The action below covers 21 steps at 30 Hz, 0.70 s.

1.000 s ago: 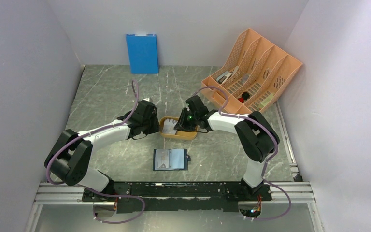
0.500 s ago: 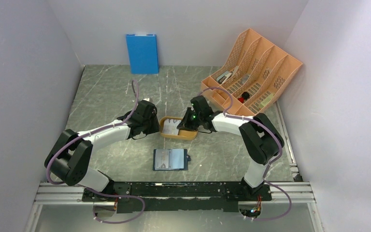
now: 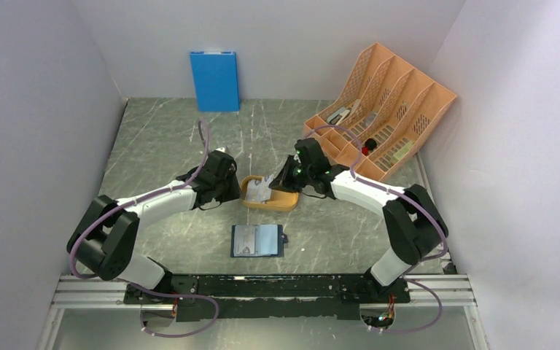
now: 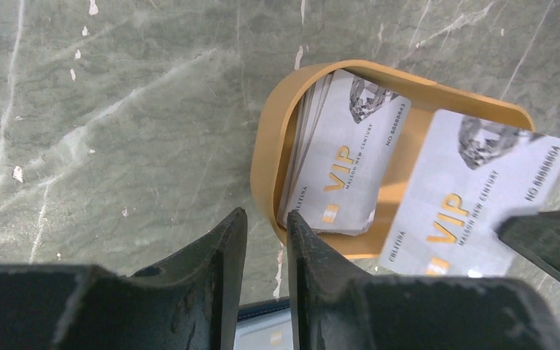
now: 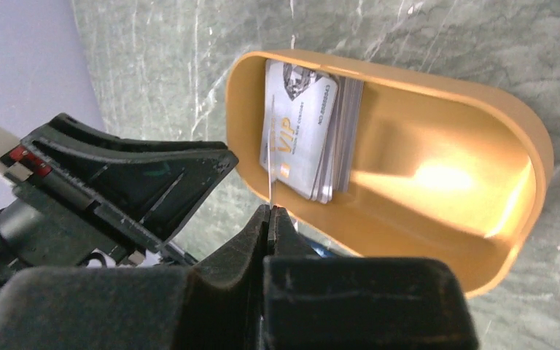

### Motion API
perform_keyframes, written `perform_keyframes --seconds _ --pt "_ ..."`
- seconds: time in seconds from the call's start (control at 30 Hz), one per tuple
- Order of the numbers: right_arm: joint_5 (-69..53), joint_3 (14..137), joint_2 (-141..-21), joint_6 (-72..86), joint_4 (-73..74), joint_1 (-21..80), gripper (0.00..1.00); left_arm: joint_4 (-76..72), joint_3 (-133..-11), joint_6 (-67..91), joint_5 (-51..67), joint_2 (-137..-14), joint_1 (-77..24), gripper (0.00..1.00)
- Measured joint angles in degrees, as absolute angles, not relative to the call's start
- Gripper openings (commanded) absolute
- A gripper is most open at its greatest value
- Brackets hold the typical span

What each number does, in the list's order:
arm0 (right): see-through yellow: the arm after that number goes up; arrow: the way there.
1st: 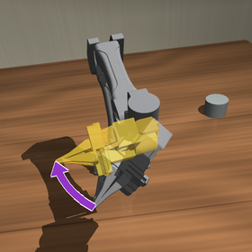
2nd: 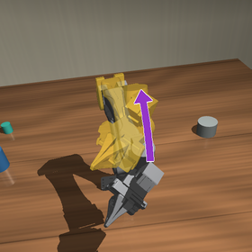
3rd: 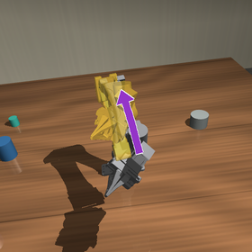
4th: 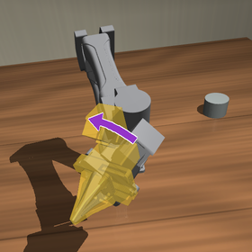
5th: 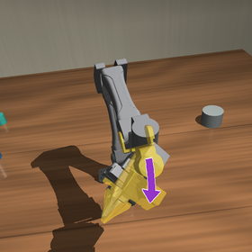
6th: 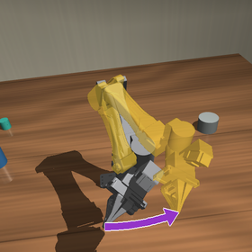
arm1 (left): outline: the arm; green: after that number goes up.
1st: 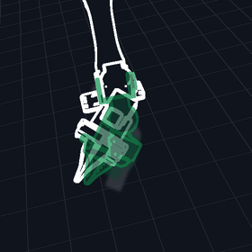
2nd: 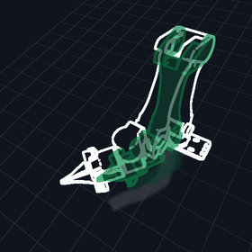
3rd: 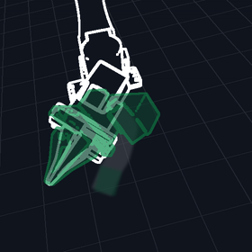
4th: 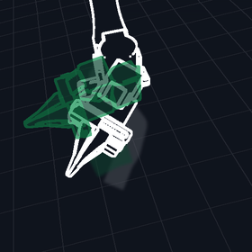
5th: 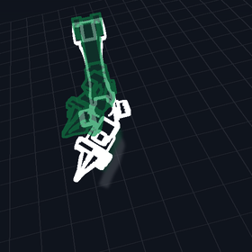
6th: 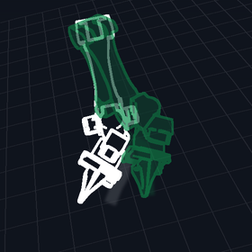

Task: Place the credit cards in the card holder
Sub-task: Pick up the credit card from the storage box.

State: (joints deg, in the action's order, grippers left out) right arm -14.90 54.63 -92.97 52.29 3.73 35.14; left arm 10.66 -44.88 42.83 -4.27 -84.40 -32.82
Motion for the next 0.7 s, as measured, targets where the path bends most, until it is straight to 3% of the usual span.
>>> perform_keyframes --seconds 0.4,0.7 --pt "-23.9 52.1 -79.3 66.1 9.8 28.6 0.0 16.8 -48.7 42.8 -7.1 -75.2 -32.8 0.42" --pt "-26.4 55.0 -73.0 66.2 15.8 28.1 0.0 20.7 -48.1 39.4 -7.2 -57.8 -33.7 0.67"
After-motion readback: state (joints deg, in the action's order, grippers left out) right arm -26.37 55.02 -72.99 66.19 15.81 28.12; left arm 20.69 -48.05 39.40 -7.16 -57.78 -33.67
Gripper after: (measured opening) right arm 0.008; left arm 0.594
